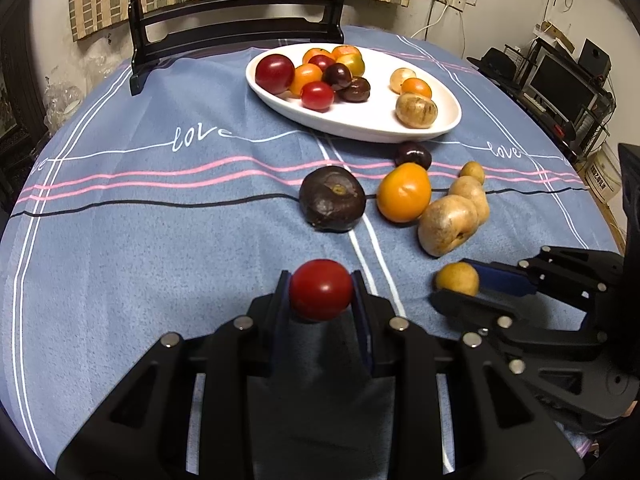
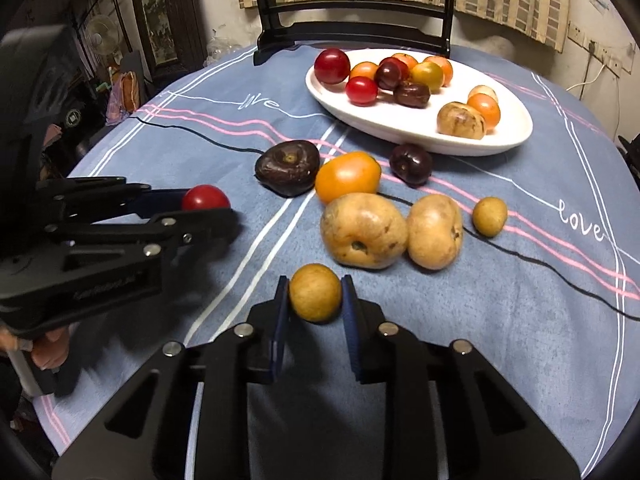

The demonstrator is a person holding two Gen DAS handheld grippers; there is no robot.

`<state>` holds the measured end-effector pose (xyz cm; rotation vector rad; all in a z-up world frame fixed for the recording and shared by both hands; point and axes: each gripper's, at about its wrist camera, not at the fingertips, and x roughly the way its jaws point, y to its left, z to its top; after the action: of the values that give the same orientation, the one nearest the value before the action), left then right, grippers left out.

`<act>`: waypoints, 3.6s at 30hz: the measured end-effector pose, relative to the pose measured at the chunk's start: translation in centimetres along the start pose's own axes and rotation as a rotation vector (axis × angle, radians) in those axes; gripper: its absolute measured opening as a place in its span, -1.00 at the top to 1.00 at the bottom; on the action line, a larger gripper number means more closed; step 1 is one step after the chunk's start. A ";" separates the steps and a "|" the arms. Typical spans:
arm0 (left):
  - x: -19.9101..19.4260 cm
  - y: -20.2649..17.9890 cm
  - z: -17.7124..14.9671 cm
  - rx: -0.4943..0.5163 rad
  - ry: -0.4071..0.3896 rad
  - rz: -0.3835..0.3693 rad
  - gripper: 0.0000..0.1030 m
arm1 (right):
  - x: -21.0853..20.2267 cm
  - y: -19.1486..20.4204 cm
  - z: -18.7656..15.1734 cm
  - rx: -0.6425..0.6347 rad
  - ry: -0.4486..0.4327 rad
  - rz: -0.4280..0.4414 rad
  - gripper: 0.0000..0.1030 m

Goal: Organize fruits
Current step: 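Grasp a small yellow fruit with the right tool while the left tool lifts the tomato, then carry the tomato and yellow fruit onto the white plate and open both tools, then move both open tools back over the fruit pile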

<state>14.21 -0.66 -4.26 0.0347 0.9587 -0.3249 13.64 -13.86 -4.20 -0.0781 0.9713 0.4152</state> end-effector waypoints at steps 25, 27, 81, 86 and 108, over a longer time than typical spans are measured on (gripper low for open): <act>-2.5 -3.2 11.1 0.075 -0.129 -0.043 0.42 | -9.0 -8.1 7.2 0.016 -0.275 0.003 0.50; -1.1 -3.0 12.2 0.056 -0.116 -0.048 0.42 | -8.1 -8.4 8.2 0.012 -0.271 0.007 0.50; 0.9 0.5 7.3 -0.072 -0.055 0.037 -0.43 | -4.3 -9.7 3.4 0.124 -0.139 -0.051 0.42; 0.3 0.5 5.1 -0.070 -0.049 0.037 -0.43 | -4.9 -8.5 1.5 0.130 -0.132 -0.059 0.41; 4.8 -0.6 4.0 0.003 0.023 0.089 -0.26 | -4.0 -8.4 -1.3 0.182 -0.116 0.028 -0.18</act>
<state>19.78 -3.13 -5.70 0.0841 0.9760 -0.2440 13.78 -23.11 -2.67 0.1231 0.8920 0.3518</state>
